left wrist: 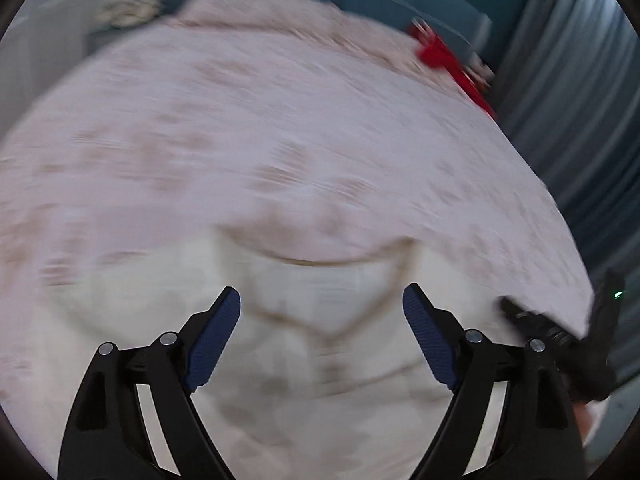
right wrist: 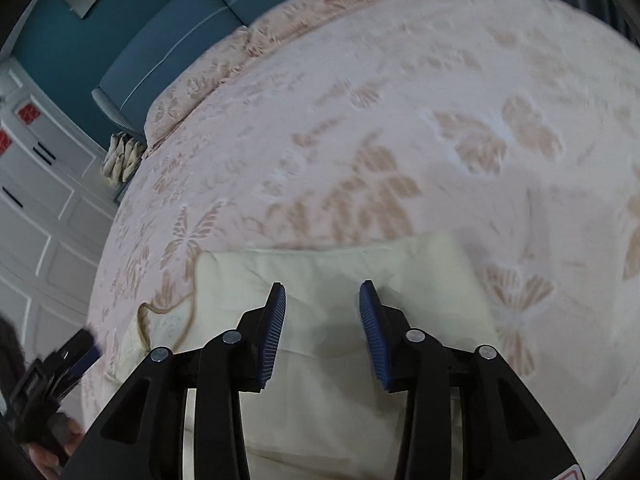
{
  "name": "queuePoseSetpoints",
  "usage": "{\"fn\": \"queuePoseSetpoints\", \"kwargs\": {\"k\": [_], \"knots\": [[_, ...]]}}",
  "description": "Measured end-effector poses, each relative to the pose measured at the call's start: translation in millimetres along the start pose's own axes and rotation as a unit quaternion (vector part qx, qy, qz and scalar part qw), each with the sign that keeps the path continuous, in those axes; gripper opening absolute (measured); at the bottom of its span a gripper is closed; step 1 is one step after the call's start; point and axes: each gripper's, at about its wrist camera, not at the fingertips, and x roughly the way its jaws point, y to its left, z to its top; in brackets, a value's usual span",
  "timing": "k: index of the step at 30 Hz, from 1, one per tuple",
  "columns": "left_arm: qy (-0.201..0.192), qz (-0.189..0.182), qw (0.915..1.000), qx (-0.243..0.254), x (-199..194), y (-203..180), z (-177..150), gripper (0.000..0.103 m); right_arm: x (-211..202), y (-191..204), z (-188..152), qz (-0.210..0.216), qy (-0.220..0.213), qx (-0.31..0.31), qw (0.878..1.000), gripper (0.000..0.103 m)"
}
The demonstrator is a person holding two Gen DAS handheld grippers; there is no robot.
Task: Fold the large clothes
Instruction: 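Lift the collar edge with both grippers and fold it toward the hem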
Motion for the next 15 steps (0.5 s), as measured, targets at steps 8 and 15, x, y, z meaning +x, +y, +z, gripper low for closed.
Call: {"fn": "queuePoseSetpoints", "kwargs": {"k": [8,15], "knots": [[0.101,0.001,0.9947,0.016,98.1,-53.0,8.0,0.065,8.1,-9.6,-19.7,0.013,0.002,-0.051,0.999,0.031],[0.055,-0.001,0.9981,0.028,78.6,-66.2,9.9,0.002,-8.9,5.4,-9.2,0.031,-0.021,-0.056,0.998,0.021]]}}
